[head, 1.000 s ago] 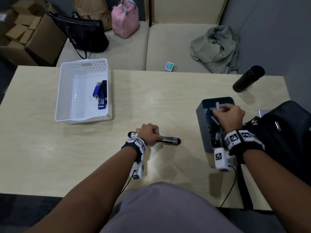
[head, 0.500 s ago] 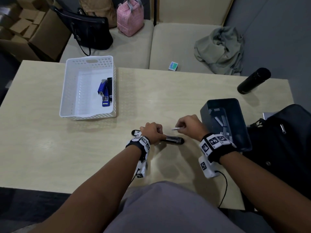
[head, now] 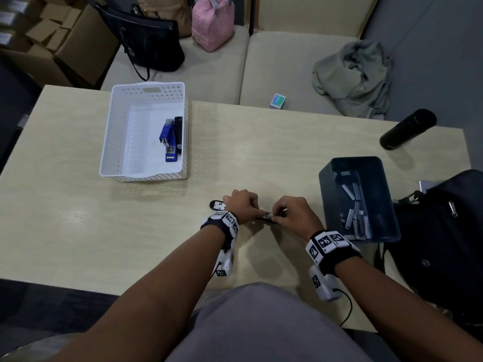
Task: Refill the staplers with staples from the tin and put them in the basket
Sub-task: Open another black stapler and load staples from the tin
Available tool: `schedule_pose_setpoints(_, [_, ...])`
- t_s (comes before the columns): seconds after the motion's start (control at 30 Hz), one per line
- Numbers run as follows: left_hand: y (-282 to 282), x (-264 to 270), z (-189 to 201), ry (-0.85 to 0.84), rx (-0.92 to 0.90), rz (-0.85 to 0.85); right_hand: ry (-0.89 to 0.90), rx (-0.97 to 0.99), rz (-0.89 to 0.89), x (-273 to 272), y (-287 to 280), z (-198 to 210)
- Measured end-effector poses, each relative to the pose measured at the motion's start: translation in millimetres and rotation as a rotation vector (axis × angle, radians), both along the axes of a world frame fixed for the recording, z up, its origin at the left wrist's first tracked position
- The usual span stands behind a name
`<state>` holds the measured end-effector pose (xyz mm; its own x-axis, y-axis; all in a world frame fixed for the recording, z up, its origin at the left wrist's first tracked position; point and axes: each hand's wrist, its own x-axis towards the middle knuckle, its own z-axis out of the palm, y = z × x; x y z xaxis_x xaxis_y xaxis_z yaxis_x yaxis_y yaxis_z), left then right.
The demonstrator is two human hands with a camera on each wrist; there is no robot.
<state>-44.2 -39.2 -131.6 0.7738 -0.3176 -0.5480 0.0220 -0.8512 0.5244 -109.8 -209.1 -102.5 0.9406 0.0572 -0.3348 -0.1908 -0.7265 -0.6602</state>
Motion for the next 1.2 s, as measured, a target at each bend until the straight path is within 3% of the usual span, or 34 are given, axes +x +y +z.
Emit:
schedule_pose_setpoints(0.33, [0.8, 0.1, -2.4, -0.009, -0.001, 0.001, -0.136, -0.070, 0.091, -12.3, 1.3, -3.2])
schedule_pose_setpoints(0.9, [1.6, 2.5, -2.7, -0.020, 0.012, -0.053, -0.085, -0.252, 0.177, -16.9, 0.3, -22.2])
schedule_pose_setpoints(1.0, [8.1, 5.7, -1.6, -0.029, 0.006, -0.161, -0.060, -0.208, 0.117, -18.7, -3.7, -18.2])
schedule_pose_setpoints(1.07, [18.8, 8.0, 2.1, -0.061, 0.041, -0.323, -0.050, -0.209, 0.094, -19.9, -5.3, -13.3])
schedule_pose_setpoints(1.2, [49.2, 15.8, 9.1, -0.261, 0.265, -0.675, -0.029, -0.236, 0.006, -19.8, -9.0, -6.4])
